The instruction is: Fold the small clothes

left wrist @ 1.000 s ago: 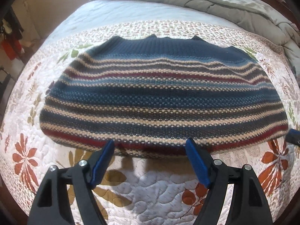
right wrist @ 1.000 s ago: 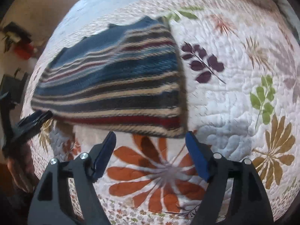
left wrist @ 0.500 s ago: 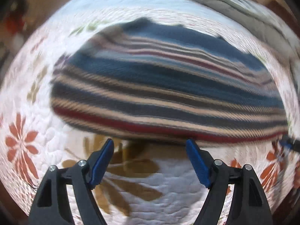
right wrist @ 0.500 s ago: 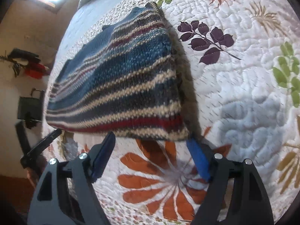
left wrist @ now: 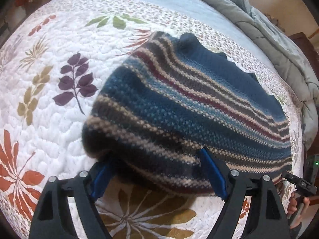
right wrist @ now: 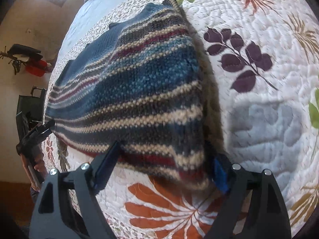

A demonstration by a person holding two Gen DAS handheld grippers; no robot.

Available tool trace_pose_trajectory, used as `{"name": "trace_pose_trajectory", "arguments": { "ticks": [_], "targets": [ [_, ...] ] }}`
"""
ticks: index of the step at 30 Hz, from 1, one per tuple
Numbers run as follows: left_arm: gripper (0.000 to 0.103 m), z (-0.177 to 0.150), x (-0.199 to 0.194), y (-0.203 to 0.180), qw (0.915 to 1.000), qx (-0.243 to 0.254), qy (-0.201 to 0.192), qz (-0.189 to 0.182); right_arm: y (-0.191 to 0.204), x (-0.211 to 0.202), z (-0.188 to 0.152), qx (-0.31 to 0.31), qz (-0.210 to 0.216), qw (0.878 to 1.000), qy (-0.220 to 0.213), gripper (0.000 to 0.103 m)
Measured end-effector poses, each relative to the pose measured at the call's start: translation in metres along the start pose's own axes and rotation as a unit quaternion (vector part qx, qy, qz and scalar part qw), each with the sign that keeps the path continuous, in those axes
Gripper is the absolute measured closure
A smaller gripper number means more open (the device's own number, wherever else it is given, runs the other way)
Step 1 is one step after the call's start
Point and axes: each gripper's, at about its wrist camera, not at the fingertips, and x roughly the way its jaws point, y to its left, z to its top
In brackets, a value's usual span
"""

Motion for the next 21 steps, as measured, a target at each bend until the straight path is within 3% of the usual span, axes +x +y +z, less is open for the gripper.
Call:
{"name": "trace_pose_trajectory", "arguments": {
  "ticks": [2, 5, 7, 9, 10, 11, 12, 17, 21],
  "targets": [
    [0.019, 0.001, 0.004, 0.002, 1.0, -0.004, 0.008, 0.003, -0.002, 0.001, 0.002, 0.004, 0.003, 1.0, -0.001, 0.023],
    [0.021, -0.004, 0.007, -0.002, 0.9998, 0.01, 0.003, 0.015, 0.0, 0.0, 0.002, -0.007, -0.012, 1.0, -0.007, 0.041],
    [0.036, -0.005, 0.007, -0.006, 0.9988, 0.011, -0.008, 0.046, 0.0, -0.001, 0.0, -0.008, -0.01, 1.0, -0.009, 0.071],
    [0.066, -0.005, 0.003, -0.004, 0.9976, -0.014, -0.023, 0.065, -0.005, -0.005, -0.004, 0.003, 0.004, 1.0, -0.011, 0.08],
    [0.072, -0.007, 0.001, -0.001, 0.9976, -0.024, -0.026, 0.06, -0.007, -0.007, -0.005, 0.007, 0.011, 1.0, -0.013, 0.082],
    [0.087, -0.007, -0.002, 0.002, 0.9978, -0.035, -0.027, 0.048, -0.007, -0.01, -0.007, 0.007, 0.015, 1.0, -0.017, 0.083],
    [0.091, -0.008, -0.003, 0.003, 0.9981, -0.041, -0.026, 0.039, -0.005, -0.015, -0.009, 0.003, 0.017, 1.0, -0.022, 0.084],
    [0.093, -0.018, -0.017, -0.003, 0.998, -0.034, -0.027, 0.045, -0.004, -0.043, -0.018, -0.004, 0.028, 0.999, -0.043, 0.086],
    [0.094, -0.038, -0.038, -0.011, 0.9983, -0.018, -0.031, 0.046, 0.0, -0.056, -0.032, -0.014, 0.016, 0.999, -0.025, 0.087]
  ]
}}
